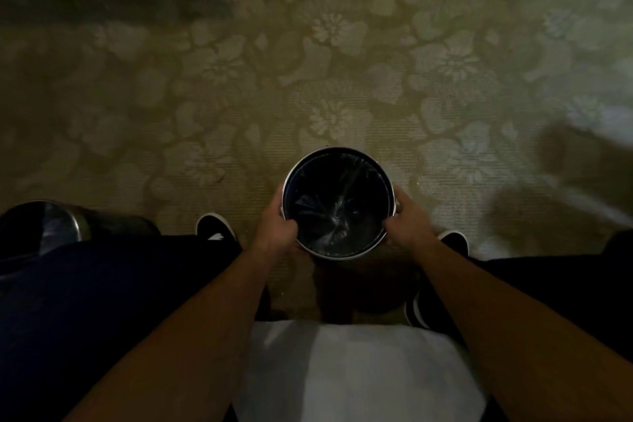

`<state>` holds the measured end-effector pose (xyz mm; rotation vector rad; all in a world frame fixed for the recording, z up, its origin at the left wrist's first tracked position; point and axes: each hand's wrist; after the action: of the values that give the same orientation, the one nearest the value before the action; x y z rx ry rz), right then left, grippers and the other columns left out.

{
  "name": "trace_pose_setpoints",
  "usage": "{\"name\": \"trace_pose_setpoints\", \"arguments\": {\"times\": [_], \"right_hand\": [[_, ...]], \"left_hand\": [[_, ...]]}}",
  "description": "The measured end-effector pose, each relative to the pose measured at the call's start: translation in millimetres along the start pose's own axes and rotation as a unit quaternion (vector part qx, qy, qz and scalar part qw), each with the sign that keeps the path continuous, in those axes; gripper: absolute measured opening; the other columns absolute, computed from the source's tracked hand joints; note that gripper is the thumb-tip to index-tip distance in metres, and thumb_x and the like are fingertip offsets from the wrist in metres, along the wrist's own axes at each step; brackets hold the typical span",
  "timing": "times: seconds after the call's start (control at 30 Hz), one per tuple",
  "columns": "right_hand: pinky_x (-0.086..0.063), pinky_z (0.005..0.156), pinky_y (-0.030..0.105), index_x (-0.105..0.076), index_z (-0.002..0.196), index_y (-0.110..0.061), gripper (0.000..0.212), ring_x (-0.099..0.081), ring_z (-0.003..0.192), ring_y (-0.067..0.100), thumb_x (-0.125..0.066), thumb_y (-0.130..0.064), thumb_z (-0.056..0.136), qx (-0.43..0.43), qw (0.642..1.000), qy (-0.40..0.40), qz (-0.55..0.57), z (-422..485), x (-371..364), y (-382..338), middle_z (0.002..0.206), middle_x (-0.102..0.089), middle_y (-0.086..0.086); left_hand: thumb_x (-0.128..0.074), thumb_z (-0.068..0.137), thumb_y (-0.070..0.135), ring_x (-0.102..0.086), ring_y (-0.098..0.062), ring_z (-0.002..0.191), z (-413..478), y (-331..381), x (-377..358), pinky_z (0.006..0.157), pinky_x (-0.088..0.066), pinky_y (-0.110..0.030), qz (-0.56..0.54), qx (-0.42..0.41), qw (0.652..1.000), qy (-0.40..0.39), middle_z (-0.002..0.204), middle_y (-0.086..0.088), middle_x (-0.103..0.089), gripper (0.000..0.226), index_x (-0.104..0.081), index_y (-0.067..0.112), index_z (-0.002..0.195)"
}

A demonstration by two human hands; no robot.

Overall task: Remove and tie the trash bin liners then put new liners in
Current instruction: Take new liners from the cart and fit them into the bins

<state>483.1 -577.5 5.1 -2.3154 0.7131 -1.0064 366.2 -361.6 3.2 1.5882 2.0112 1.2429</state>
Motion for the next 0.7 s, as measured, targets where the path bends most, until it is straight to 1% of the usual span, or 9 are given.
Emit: {"name": "trace_pose_setpoints", "arguments": {"times": [0.07, 0.13, 0.2, 0.27, 0.33, 0.43, 0.5, 0.57, 0.7], "right_hand": [[-0.05, 0.081, 0.031, -0.043, 0.146, -0.04, 0.074, -0.064, 0.103, 0.024, -0.062, -0.003, 0.085, -0.011, 1.0, -0.018, -0.009, 3, -1, 0, 0.107, -0.064, -0.002], [-0.056, 0.076, 0.036, -0.043, 0.142, -0.04, 0.073, -0.067, 0.093, 0.028, -0.063, -0.004, 0.083, -0.023, 0.999, -0.035, -0.016, 5, -3, -3, 0.106, -0.065, 0.001], [-0.061, 0.064, 0.04, -0.045, 0.134, -0.035, 0.061, -0.069, 0.077, 0.031, -0.063, -0.005, 0.084, -0.044, 0.998, -0.045, -0.008, 3, -2, -11, 0.104, -0.065, 0.006], [-0.062, 0.058, 0.044, -0.052, 0.128, -0.023, 0.047, -0.071, 0.069, 0.033, -0.062, -0.006, 0.085, -0.053, 0.998, -0.043, -0.009, -2, 2, -21, 0.099, -0.067, 0.01], [-0.059, 0.066, 0.038, -0.056, 0.13, -0.014, 0.042, -0.068, 0.077, 0.028, -0.063, -0.009, 0.089, -0.046, 0.997, -0.04, -0.049, -13, 9, -32, 0.106, -0.066, 0.012], [-0.059, 0.087, 0.046, -0.055, 0.135, -0.012, 0.045, -0.066, 0.104, 0.033, -0.066, -0.014, 0.091, -0.038, 0.997, -0.053, -0.051, -32, 23, -48, 0.123, -0.064, 0.016], [-0.06, 0.087, 0.049, -0.059, 0.128, -0.014, 0.037, -0.067, 0.105, 0.034, -0.066, -0.014, 0.092, -0.012, 0.997, -0.07, -0.035, -53, 34, -61, 0.121, -0.065, 0.014], [-0.061, 0.082, 0.042, -0.065, 0.118, -0.016, 0.024, -0.07, 0.102, 0.03, -0.064, -0.013, 0.094, 0.019, 0.996, -0.083, -0.009, -78, 48, -70, 0.115, -0.069, 0.012], [-0.061, 0.075, 0.034, -0.069, 0.11, -0.019, 0.013, -0.074, 0.093, 0.021, -0.064, -0.015, 0.098, 0.116, 0.991, -0.069, 0.02, -152, 87, -72, 0.106, -0.073, 0.008]], "left_hand": [[-0.051, 0.078, -0.015, -0.068, -0.029, 0.106, 6, -7, 0, 0.08, -0.06, -0.054, 0.004, -0.004, 1.0, -0.004, 0.114, 0.01, -0.065, 0.087, -0.05, 0.057, 0.126], [-0.046, 0.073, -0.019, -0.066, -0.03, 0.108, 12, -11, 0, 0.083, -0.058, -0.055, 0.008, -0.011, 1.0, -0.01, 0.114, 0.007, -0.064, 0.091, -0.049, 0.057, 0.123], [-0.049, 0.069, -0.014, -0.064, -0.031, 0.111, 16, -9, 1, 0.085, -0.057, -0.053, 0.027, -0.016, 0.999, -0.019, 0.116, -0.001, -0.064, 0.083, -0.048, 0.04, 0.131], [-0.055, 0.064, -0.004, -0.064, -0.032, 0.111, 18, -1, 5, 0.088, -0.057, -0.052, 0.049, 0.004, 0.999, -0.024, 0.116, -0.007, -0.066, 0.071, -0.053, 0.029, 0.127], [-0.059, 0.071, -0.002, -0.067, -0.033, 0.105, 12, 19, 11, 0.087, -0.058, -0.046, 0.097, 0.028, 0.994, -0.032, 0.107, -0.011, -0.07, 0.05, -0.063, 0.02, 0.115], [-0.059, 0.086, -0.003, -0.065, -0.027, 0.079, -14, 59, 25, 0.064, -0.051, -0.028, 0.174, 0.026, 0.983, -0.055, 0.077, -0.008, -0.063, 0.016, -0.066, 0.011, 0.089], [-0.058, 0.091, 0.003, -0.058, -0.02, 0.07, -34, 80, 33, 0.053, -0.047, -0.024, 0.214, -0.005, 0.974, -0.071, 0.074, -0.002, -0.057, 0.014, -0.064, 0.016, 0.092], [-0.059, 0.093, 0.009, -0.057, -0.016, 0.069, -60, 95, 44, 0.052, -0.046, -0.021, 0.244, -0.053, 0.965, -0.081, 0.078, 0.002, -0.057, 0.016, -0.062, 0.022, 0.101], [-0.06, 0.094, 0.012, -0.063, -0.014, 0.078, -139, 108, 76, 0.073, -0.051, -0.026, 0.309, -0.176, 0.929, -0.106, 0.088, 0.002, -0.067, 0.016, -0.064, 0.025, 0.102]]}}
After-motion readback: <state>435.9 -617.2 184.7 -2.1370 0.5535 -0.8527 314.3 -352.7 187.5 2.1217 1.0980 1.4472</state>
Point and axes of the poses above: each hand's wrist, its own z-axis towards the middle knuckle, its own x-axis out of the back of the hand, y = z × x
